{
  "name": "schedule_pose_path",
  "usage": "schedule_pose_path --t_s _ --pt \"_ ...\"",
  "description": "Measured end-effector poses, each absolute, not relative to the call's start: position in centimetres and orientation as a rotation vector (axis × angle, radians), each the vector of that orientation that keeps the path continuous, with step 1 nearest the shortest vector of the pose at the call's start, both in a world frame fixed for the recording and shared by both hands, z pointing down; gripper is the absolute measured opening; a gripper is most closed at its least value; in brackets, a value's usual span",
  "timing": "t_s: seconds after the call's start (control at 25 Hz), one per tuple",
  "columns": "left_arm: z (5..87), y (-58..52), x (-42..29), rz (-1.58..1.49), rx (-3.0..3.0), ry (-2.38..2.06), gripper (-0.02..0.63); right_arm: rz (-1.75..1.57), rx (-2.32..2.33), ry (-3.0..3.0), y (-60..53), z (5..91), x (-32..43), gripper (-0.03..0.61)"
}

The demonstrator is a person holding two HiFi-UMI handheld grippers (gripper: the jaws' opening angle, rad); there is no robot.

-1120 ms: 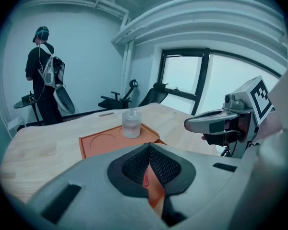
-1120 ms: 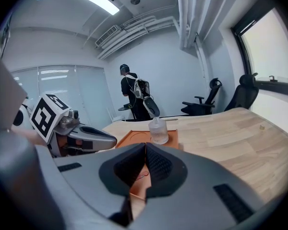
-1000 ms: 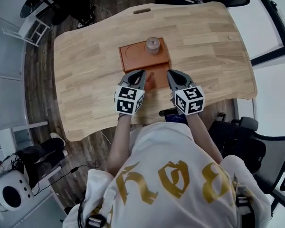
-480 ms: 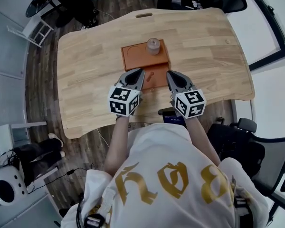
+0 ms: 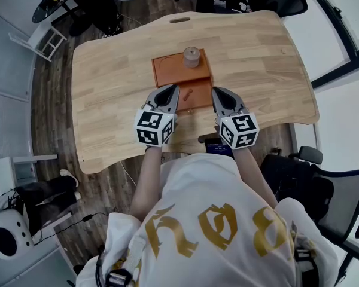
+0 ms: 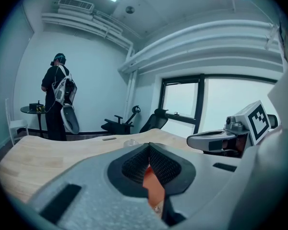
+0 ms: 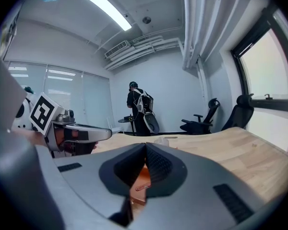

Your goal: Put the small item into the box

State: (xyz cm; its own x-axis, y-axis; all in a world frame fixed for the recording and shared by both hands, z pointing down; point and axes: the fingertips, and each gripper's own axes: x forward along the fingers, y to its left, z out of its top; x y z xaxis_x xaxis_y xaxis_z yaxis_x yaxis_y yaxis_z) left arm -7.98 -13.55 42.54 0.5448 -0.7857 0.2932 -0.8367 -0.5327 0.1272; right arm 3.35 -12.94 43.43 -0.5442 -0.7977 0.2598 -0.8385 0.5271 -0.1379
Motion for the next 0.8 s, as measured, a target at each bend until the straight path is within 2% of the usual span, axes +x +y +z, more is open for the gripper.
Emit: schedule_pose_path --t_s 0.8 --pt "43.7 -13.7 -8.9 0.355 2.486 -1.416 0.009 0.406 1.390 -2.596 -13.2 44.4 3.4 0.012"
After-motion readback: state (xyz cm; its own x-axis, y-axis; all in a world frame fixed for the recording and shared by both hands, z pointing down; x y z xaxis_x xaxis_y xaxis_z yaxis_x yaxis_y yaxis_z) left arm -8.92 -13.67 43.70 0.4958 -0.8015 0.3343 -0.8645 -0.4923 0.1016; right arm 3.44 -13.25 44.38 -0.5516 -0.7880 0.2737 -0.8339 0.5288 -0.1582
